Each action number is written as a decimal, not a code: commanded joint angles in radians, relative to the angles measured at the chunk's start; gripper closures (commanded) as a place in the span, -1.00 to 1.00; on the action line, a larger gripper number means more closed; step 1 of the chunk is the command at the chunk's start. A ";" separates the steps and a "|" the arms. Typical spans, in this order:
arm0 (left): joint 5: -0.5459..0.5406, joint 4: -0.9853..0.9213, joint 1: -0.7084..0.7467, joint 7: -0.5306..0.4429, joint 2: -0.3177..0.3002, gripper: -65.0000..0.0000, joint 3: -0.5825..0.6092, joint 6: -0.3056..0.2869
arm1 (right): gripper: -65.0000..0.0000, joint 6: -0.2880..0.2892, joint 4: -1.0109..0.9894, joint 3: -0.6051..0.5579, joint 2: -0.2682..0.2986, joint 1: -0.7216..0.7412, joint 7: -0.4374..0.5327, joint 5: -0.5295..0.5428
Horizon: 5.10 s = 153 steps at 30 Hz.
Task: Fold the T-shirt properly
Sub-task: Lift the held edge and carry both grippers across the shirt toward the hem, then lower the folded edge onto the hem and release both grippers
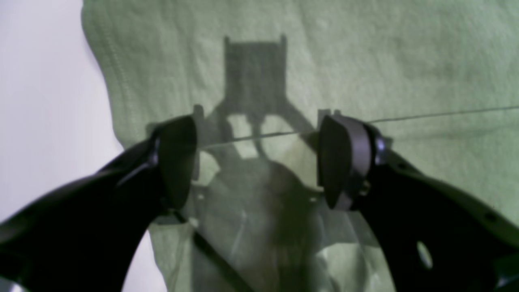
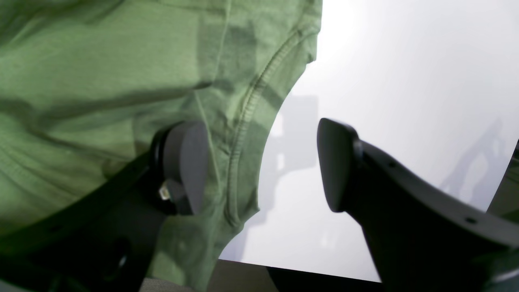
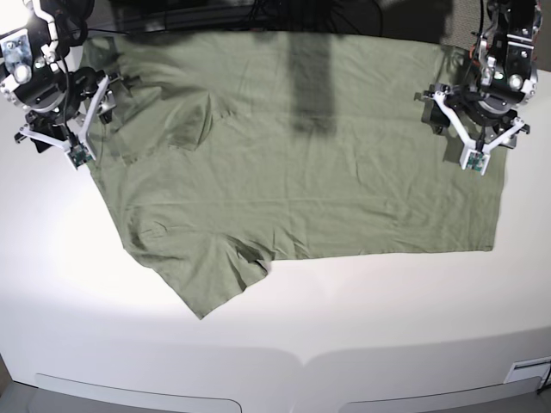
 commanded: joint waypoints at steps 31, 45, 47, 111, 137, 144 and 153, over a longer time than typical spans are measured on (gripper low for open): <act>0.218 0.160 -0.070 -0.057 -0.011 -0.39 -0.003 0.216 | -0.28 -0.026 0.016 0.012 -0.266 0.131 0.045 -0.081; 0.215 0.160 -0.071 -0.272 -0.011 -0.39 -0.003 0.216 | -0.28 -0.025 0.016 0.011 -0.493 0.301 0.182 -0.058; 0.215 0.160 -0.071 -0.282 -0.011 -0.39 -0.003 0.216 | -0.28 -0.024 0.016 0.011 -0.506 0.334 0.180 -0.005; 0.100 0.010 -0.411 -0.123 -0.012 -0.39 -0.003 0.043 | -0.28 0.080 0.015 -0.173 -0.534 0.654 0.049 0.118; 0.040 -0.333 -0.657 -0.142 -0.012 -0.39 -0.003 -0.085 | -0.28 0.115 -0.001 -0.173 -0.534 0.768 -0.005 0.069; 0.042 -0.786 -0.872 -0.198 -0.031 -0.39 -0.003 -0.176 | -0.28 0.145 -0.066 -0.171 -0.531 0.769 -0.026 0.064; 0.042 -1.210 -0.930 -0.519 -0.187 -0.39 -0.002 -0.224 | -0.28 0.144 -0.069 -0.170 -0.528 0.770 -0.084 0.047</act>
